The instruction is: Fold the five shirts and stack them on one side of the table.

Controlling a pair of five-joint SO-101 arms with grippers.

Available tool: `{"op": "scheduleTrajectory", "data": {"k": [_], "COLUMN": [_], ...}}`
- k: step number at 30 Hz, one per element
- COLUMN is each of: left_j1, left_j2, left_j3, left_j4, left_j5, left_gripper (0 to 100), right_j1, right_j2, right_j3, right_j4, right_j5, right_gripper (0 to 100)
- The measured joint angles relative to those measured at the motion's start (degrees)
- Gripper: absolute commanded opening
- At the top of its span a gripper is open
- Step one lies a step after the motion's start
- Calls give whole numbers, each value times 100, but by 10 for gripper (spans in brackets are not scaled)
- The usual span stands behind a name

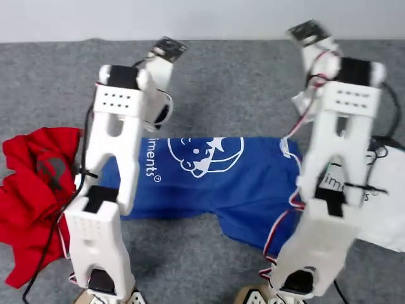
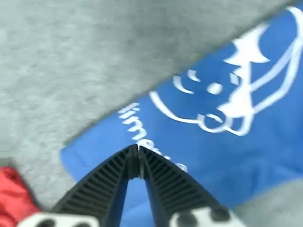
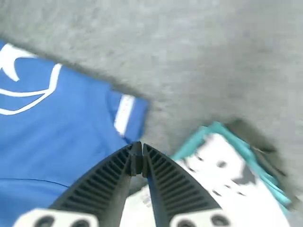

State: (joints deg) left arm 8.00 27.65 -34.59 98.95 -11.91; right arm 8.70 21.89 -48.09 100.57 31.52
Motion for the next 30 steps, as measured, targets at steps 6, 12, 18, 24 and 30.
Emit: {"op": "scheduleTrajectory", "data": {"k": [6, 12, 18, 24, 30], "left_j1": [958, 2286, 3341, 4176, 4598], "left_j2": [-141, -141, -141, -141, -105], "left_j3": [932, 1257, 1266, 1266, 1266], "left_j4": [0, 0, 0, 0, 0], "left_j5": [0, -105, -176, -185, -185], "left_gripper": [6, 10, 119, 155, 182], "right_j1": [642, 1793, 2963, 3552, 3578], "right_j2": [-1099, -1978, -2927, -4220, -5574], "right_j3": [0, 0, 466, 1925, 3420], "right_j4": [9, 9, 9, 9, 9], "right_j5": [-9, -9, 114, 448, 651], "right_gripper": [9, 9, 9, 9, 9]}}
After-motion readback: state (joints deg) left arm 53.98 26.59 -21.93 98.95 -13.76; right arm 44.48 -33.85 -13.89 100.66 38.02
